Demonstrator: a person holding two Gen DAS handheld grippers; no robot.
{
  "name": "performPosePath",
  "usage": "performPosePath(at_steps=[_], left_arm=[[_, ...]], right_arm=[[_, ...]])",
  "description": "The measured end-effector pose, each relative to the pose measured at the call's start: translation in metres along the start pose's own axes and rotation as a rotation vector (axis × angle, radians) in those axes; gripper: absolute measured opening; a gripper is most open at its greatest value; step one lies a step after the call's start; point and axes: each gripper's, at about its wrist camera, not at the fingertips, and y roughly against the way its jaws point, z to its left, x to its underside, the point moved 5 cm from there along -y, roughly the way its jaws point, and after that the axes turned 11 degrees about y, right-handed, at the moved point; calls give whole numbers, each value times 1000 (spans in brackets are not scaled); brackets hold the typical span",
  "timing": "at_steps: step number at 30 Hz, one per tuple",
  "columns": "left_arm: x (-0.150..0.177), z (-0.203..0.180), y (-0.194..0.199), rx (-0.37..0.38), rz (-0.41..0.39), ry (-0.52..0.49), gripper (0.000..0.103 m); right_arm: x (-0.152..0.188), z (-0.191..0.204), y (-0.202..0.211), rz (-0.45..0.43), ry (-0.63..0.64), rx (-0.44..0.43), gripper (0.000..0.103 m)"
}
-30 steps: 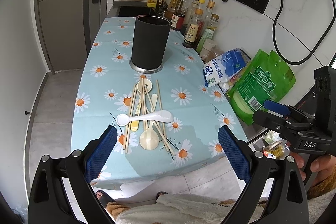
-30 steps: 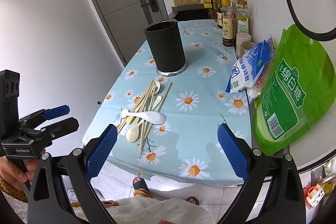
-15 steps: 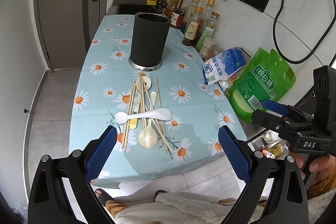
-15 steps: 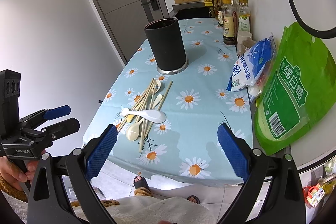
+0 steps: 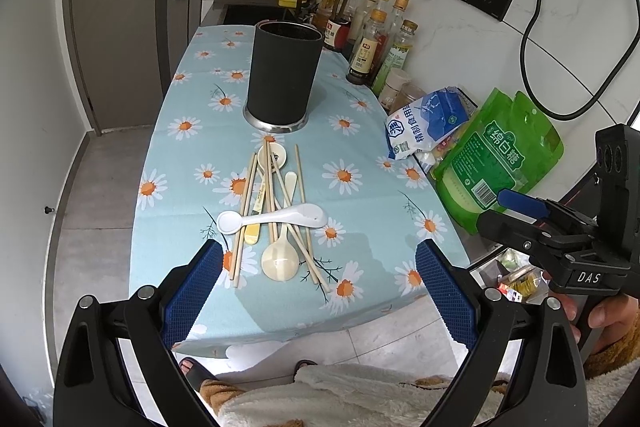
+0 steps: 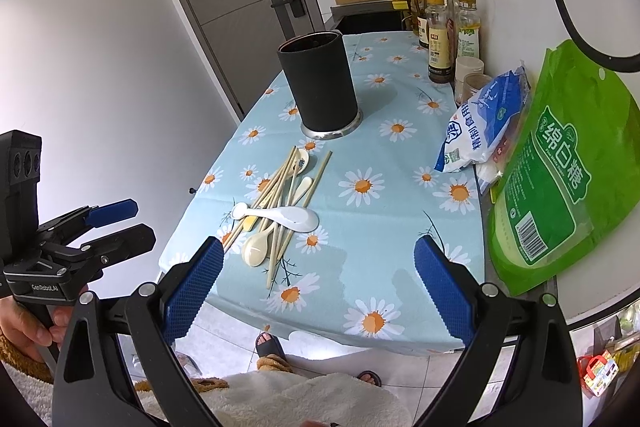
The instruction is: Organize utensils
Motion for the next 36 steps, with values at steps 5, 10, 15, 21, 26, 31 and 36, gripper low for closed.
performPosePath(at_steps=[5,10,15,21,26,31,36], left_arm=[[0,0,0,2,3,0,94],[1,2,-3,-3,11,7,94],[1,3,-5,5,17,15,94],[0,7,-9,14,32,45,94],[0,14,-13,42,54,111,94],[2,19,-24,74,83,189,93],[1,30,-38,131,104,327,89]], right_arm=[[0,1,-3,5,3,-5,95],[1,1,-3,9,7,-7,95],[1,1,-4,13,6,-8,95],[2,0,-5,14,-1,-13,95],[2,-3,-7,17,-8,-22,95],[4,-8,-10,25,-19,-41,95],[6,-14,-15,34,-26,-67,95]])
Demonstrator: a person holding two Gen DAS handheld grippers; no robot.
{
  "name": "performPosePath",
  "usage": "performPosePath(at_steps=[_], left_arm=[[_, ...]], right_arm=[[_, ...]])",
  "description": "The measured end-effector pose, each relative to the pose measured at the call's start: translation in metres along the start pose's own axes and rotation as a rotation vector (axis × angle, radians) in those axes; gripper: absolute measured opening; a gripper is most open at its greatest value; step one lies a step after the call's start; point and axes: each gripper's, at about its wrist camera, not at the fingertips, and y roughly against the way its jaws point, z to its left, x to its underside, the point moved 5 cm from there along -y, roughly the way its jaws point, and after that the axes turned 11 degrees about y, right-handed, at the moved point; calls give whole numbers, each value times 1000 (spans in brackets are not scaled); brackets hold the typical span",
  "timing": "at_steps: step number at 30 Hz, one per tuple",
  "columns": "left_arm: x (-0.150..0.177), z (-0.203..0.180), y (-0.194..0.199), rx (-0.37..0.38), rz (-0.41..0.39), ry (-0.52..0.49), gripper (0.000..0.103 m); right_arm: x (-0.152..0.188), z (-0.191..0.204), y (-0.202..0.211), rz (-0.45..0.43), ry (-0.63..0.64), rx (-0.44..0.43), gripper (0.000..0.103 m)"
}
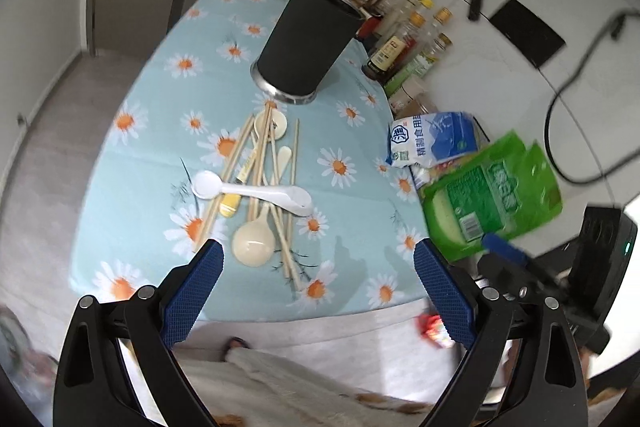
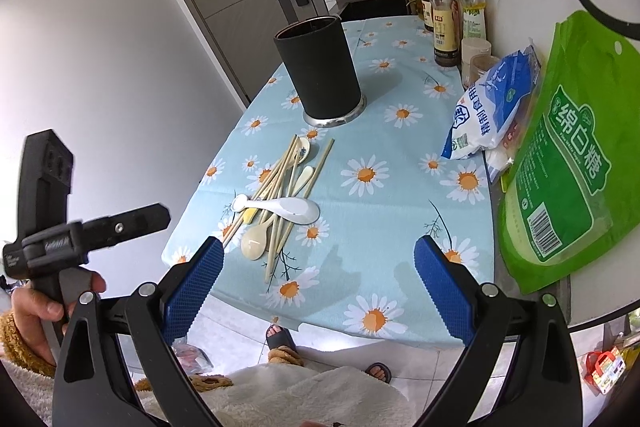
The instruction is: Organize utensils
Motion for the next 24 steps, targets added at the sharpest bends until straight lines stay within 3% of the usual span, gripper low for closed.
performPosePath(at_steps=[5,10,17,24], left_arm=[[-9,15,-19,76,18,155,77],[-20,34,-44,136,37,313,76],[-30,57,-82,155,62,450,65],[-39,78,-107,166,71,583,65]], right_arm=[[0,-5,-6,10,-1,-26,95],[0,-10,-14,23,-2,-57,95],[3,-19,-40,74,-15,-106,86],[6,-23,-65,120,-27,-158,78]])
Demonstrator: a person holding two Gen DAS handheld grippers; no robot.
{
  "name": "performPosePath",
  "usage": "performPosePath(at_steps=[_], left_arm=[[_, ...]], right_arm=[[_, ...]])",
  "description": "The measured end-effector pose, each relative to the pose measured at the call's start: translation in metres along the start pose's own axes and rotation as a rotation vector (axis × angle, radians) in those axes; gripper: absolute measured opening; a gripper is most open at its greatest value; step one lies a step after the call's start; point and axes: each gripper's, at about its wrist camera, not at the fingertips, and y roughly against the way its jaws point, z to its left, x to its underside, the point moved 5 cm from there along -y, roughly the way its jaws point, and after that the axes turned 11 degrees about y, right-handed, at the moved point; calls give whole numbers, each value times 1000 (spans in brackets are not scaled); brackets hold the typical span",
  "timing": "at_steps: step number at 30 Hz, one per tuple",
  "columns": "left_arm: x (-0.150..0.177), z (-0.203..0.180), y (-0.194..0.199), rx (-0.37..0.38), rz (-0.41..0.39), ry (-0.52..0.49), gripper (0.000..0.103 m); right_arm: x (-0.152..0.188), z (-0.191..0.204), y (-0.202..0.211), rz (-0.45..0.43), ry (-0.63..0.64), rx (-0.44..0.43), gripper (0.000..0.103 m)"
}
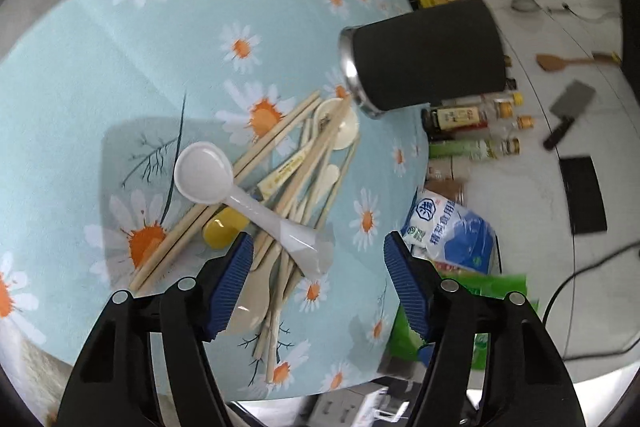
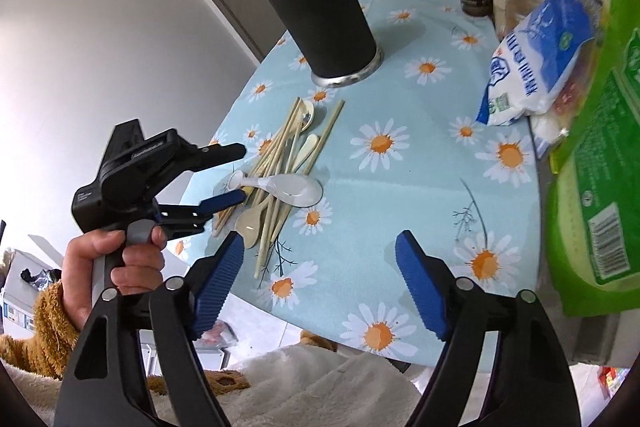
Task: Organize utensils
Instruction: 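Lower the left tool onto the white spoon and close on it, then lift the white spoon with the left tool while the right tool grasps a wooden chopstick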
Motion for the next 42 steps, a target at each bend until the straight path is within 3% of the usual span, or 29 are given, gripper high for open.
performPosePath(at_steps=[12,23,25,29,34,42], left_arm=[[-9,2,-15,34,-17,60,62],[-17,17,-20,75,-42,121,26],[-18,21,-22,79,-45,129,15],[-18,24,-22,97,-56,138,15],[-19,18,-18,145,-76,116,5],[-18,0,-16,163,-79,74,5]], right_arm=[[-7,-1,-5,6,4,-27,76],[-8,-7,0,7,-1,-16,76],[-8,-7,0,9,0,-12,76],[-7,-7,0,12,4,-7,76],[-5,-7,2,14,3,0,76],[-4,-5,7,2,3,10,76]])
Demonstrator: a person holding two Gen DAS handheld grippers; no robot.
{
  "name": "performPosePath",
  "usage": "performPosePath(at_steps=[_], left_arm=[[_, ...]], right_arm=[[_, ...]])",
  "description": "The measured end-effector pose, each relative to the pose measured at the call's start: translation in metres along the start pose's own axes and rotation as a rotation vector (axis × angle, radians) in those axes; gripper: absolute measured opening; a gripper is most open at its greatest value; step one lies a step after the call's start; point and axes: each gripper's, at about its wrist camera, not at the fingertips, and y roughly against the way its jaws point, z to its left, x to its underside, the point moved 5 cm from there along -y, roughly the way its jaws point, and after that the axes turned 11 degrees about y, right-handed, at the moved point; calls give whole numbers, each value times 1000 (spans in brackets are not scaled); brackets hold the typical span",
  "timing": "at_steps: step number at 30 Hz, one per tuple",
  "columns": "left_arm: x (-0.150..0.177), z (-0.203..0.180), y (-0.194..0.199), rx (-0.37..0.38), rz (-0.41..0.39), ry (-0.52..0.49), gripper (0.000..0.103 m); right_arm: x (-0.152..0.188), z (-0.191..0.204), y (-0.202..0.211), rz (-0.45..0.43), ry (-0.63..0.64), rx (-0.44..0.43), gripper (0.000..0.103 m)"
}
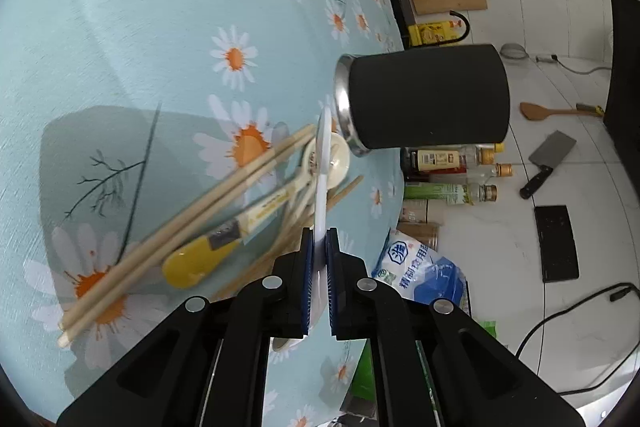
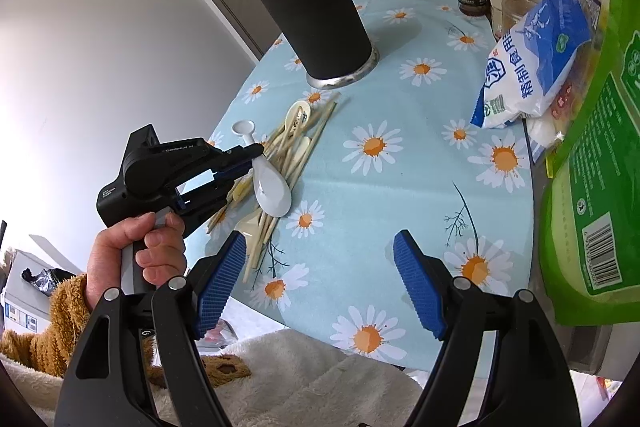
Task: Organize utensils
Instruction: 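Lift the white spoon with the left tool while the right tool grasps a wooden chopstick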
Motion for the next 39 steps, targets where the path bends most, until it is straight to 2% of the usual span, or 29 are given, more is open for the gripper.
performPosePath(at_steps=[8,20,23,29,36,39], left_arm=[[-1,-25,6,8,15,-87,5],[-28,-62,42,25,27,-261,5],[-40,-69,52,32,30,-303,5],[-61,-79,67,26,28,-384,5],[-80,-79,72,18,57,-440,5],[-84,-78,71,13,71,-456,5]], right_arm=[[-9,-1,-4,-28,-53,-2,76],[-45,-2,-62,18,-224,-94,61],[-55,-4,-77,21,-271,-97,59],[-66,-15,-111,44,-399,-102,47],[-70,-28,-143,54,-529,-98,38],[-73,-31,-151,44,-574,-111,38]])
